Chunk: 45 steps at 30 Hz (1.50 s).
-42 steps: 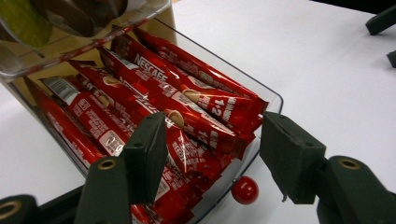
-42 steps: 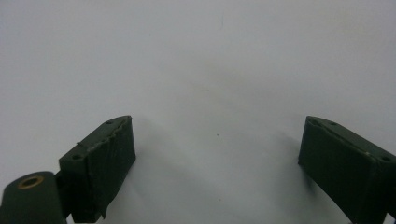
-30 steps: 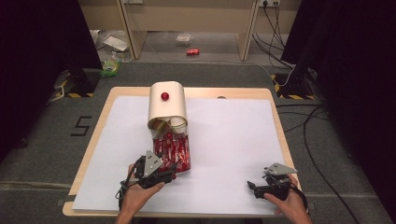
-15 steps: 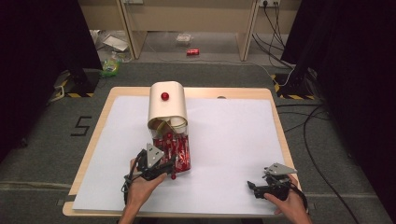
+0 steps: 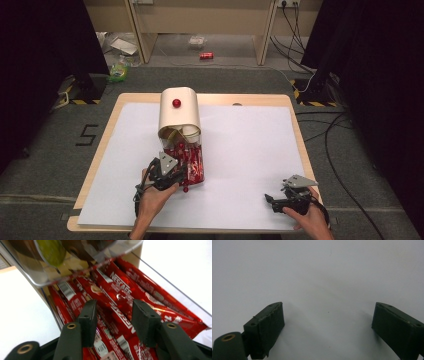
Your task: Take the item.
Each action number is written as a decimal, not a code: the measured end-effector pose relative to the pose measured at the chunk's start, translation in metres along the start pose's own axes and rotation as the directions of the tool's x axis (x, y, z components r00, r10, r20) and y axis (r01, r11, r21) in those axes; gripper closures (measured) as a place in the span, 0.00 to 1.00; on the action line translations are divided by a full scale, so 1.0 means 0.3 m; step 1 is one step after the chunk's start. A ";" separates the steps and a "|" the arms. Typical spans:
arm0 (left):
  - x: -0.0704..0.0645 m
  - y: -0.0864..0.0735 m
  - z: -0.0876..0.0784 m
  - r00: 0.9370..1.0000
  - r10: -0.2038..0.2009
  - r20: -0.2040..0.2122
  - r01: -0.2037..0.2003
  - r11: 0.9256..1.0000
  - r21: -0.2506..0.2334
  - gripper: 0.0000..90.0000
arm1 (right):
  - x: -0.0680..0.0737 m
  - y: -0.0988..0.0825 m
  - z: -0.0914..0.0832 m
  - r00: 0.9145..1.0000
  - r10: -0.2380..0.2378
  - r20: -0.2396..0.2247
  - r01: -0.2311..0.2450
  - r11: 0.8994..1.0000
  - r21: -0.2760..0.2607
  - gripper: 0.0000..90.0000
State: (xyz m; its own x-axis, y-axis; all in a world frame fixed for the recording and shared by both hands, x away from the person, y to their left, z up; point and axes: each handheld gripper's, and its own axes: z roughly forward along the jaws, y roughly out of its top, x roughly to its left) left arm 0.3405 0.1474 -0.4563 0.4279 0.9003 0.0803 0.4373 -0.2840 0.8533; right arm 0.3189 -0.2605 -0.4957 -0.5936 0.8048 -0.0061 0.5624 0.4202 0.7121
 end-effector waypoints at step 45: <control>0.025 -0.006 -0.080 0.999 0.044 0.024 -0.044 0.999 -0.005 0.97 | 0.001 0.000 0.000 1.000 0.001 0.000 -0.001 1.000 -0.001 0.13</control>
State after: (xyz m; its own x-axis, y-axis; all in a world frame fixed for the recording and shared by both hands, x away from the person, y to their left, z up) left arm 0.3240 0.1624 -0.4448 0.4656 0.8787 0.1053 0.4145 -0.3217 0.8513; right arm 0.3186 -0.2604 -0.4957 -0.5931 0.8051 -0.0057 0.5624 0.4194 0.7126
